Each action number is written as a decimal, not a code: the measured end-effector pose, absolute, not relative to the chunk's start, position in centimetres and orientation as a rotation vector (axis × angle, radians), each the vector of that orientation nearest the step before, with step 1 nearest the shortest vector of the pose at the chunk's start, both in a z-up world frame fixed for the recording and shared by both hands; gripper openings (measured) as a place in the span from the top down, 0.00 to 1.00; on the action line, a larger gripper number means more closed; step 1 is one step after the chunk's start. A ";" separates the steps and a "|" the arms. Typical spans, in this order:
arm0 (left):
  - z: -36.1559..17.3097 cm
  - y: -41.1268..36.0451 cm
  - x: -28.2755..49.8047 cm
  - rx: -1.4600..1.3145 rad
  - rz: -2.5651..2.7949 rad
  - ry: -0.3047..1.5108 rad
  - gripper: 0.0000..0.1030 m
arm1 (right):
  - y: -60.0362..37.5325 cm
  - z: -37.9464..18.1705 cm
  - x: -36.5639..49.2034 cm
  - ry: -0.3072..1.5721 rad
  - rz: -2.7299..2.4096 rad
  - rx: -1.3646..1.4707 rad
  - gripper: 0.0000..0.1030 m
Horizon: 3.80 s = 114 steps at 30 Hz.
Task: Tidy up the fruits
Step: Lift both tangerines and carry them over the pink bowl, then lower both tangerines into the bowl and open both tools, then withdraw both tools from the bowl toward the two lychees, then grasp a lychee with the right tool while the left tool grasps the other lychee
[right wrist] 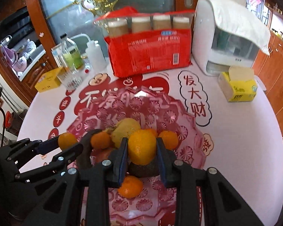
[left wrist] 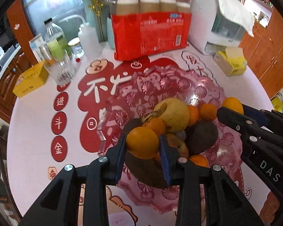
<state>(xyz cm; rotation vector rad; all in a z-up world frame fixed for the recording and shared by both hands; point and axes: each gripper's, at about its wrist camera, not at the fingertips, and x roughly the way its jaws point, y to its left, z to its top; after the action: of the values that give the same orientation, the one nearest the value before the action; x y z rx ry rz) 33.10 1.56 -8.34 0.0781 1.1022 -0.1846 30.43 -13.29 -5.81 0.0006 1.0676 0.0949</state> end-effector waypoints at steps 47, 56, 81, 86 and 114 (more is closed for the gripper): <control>-4.6 1.9 29.4 0.101 -0.111 1.027 0.14 | -13.5 -4.1 27.8 1.047 0.135 0.041 0.54; -0.2 2.1 25.1 0.095 -0.100 0.954 0.09 | -14.1 0.3 23.9 0.971 0.140 0.050 0.53; 3.6 0.2 11.2 0.046 -0.043 0.816 0.08 | -17.7 5.0 10.6 0.836 0.182 -0.001 0.53; 1.2 -0.5 10.7 0.034 -0.056 0.843 0.08 | -18.4 2.7 9.7 0.864 0.179 -0.019 0.53; -14.6 -3.1 13.8 0.004 -0.198 1.004 0.17 | -20.0 -14.5 11.6 1.051 0.263 -0.038 0.67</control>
<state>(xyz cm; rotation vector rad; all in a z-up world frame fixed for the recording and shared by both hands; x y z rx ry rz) 13.77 -3.12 -14.60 0.0038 1.0037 -0.1977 11.63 -19.99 -14.50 -0.0378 1.0512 0.2631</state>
